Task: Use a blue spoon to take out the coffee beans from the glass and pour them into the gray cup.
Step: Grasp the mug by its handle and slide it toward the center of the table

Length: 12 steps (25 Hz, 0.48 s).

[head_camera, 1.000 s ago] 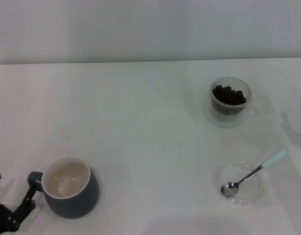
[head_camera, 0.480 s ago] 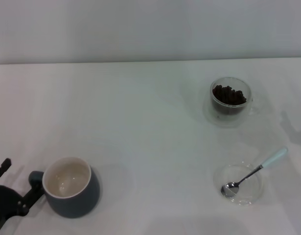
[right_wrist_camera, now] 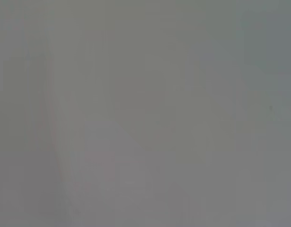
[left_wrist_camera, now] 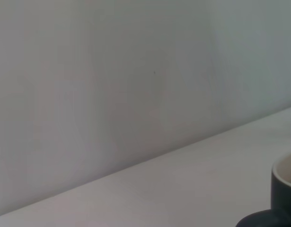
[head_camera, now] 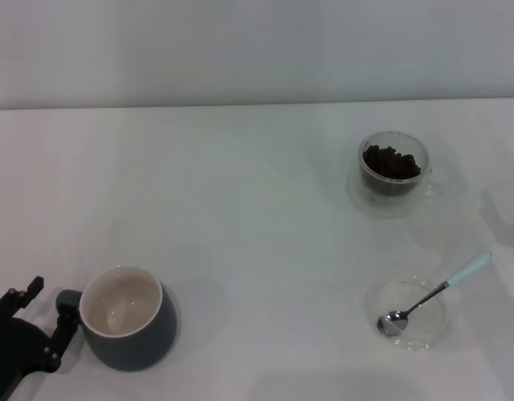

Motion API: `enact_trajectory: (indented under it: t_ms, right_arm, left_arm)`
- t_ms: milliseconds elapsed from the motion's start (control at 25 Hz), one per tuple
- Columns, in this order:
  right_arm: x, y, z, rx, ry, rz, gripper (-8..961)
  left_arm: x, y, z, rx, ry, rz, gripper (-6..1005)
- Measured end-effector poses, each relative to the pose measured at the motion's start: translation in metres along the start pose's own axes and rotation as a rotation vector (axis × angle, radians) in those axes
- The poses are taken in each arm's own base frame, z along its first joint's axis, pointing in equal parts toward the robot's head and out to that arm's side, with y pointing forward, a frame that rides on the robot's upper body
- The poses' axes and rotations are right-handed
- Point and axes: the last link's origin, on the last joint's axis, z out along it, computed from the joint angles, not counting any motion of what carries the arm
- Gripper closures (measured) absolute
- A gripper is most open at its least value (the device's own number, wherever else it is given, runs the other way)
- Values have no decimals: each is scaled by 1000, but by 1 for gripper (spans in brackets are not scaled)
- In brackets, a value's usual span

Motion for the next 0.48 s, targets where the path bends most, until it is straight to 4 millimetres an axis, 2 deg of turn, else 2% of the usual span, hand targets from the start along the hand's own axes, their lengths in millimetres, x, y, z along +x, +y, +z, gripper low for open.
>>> enact_trajectory:
  t_ms: [200, 480]
  right_arm:
    - [0, 0, 1, -3, -2, -1, 132]
    - [0, 0, 1, -3, -2, -1, 134]
  left_arm:
    - [2, 4, 2, -5, 10, -6, 540]
    - [6, 9, 7, -12, 29, 12, 712]
